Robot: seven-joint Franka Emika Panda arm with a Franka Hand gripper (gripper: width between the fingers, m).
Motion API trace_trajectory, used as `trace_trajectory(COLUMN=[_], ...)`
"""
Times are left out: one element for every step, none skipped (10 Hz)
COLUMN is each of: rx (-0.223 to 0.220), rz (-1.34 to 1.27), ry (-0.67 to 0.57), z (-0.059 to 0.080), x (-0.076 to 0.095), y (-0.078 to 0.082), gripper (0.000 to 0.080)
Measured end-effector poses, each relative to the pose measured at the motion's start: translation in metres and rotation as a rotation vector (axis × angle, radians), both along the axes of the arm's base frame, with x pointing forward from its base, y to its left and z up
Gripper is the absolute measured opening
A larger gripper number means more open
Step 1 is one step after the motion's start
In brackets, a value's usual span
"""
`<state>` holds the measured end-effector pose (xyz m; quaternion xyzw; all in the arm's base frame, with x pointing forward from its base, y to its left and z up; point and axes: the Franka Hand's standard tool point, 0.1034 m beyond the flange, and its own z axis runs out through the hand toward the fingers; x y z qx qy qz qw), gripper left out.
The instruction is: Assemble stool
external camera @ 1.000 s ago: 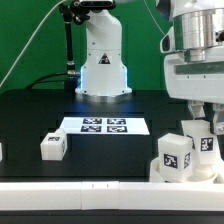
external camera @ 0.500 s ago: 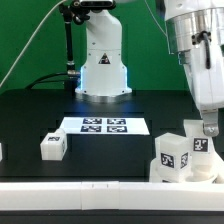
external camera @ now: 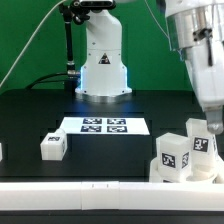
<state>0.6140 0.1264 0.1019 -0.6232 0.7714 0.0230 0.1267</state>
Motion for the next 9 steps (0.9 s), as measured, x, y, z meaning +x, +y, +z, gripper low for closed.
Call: trace_trajectory(rx=[-0.001, -0.001, -0.009, -0.024, -0.049, -0.068, -0.081, -0.098, -0.108], rz=[0.044, 0.041, 0.075, 0.152, 0.297, 0.461, 0.579, 0.743, 0.839], ry=[-0.021, -0.02, -0.024, -0.04, -0.05, -0.04, -0.053, -0.07, -0.069], z=[0.01, 0.008, 0.006, 0.006, 0.005, 0.006, 0.009, 0.012, 0.015], x=[0.001, 0.0, 0.0, 0.0, -0.002, -0.005, -0.002, -0.001, 0.001], y=[0.002, 0.001, 0.001, 0.001, 0.001, 0.002, 0.002, 0.001, 0.003], gripper=[0.0644, 0.0644, 0.0649, 0.0649, 0.0649, 0.0649, 0.0649, 0.0649, 0.0649])
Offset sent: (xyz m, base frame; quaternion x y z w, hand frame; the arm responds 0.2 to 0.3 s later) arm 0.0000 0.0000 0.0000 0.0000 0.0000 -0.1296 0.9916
